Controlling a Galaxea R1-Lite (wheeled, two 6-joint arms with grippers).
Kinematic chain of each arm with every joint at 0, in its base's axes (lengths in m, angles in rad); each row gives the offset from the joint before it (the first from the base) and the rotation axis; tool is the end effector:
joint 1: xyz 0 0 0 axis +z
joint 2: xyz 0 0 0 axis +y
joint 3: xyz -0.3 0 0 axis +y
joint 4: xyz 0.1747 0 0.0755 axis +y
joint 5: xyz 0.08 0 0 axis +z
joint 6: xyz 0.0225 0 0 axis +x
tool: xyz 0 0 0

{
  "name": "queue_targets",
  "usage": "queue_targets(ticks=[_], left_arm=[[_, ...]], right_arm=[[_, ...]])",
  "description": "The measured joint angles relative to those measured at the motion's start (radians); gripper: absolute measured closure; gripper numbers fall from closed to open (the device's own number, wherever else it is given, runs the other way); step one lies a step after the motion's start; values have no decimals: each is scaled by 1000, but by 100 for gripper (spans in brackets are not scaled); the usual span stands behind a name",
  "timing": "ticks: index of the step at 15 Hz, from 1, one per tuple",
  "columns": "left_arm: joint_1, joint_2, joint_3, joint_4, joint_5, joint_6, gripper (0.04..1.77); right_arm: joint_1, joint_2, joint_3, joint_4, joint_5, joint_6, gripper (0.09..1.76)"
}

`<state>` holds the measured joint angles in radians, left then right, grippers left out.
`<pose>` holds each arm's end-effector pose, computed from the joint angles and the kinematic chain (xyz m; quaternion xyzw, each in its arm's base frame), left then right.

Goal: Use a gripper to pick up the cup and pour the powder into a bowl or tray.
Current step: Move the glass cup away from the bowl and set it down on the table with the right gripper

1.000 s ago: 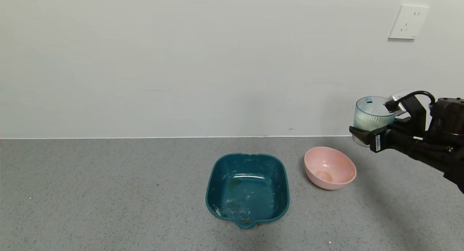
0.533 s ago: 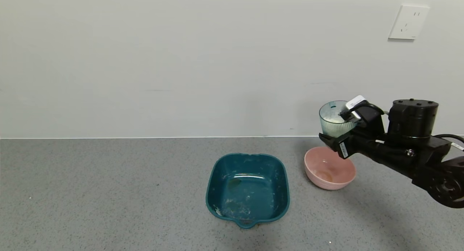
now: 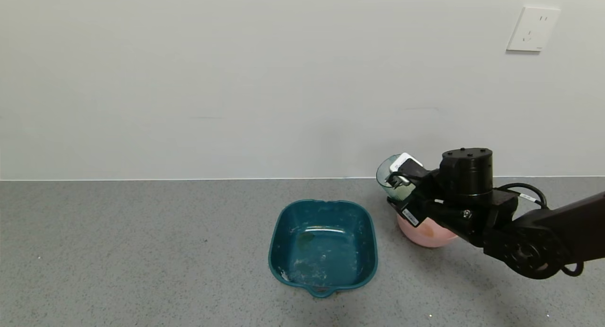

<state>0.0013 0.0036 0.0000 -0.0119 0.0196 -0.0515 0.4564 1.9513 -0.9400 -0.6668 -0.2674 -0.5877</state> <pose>-0.0225 0.0004 0.0768 -0.0258 -0.0044 0.0103 0.9996 0.3292 0.1550 0.1362 -0.3422 0.1265 0.1354 0.9212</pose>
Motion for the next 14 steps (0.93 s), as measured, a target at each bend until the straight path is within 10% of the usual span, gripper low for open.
queue_targets(ticks=[14], left_arm=[[0, 0, 0, 0, 0, 0, 9]], right_arm=[[150, 138, -180, 21, -325, -352, 49]])
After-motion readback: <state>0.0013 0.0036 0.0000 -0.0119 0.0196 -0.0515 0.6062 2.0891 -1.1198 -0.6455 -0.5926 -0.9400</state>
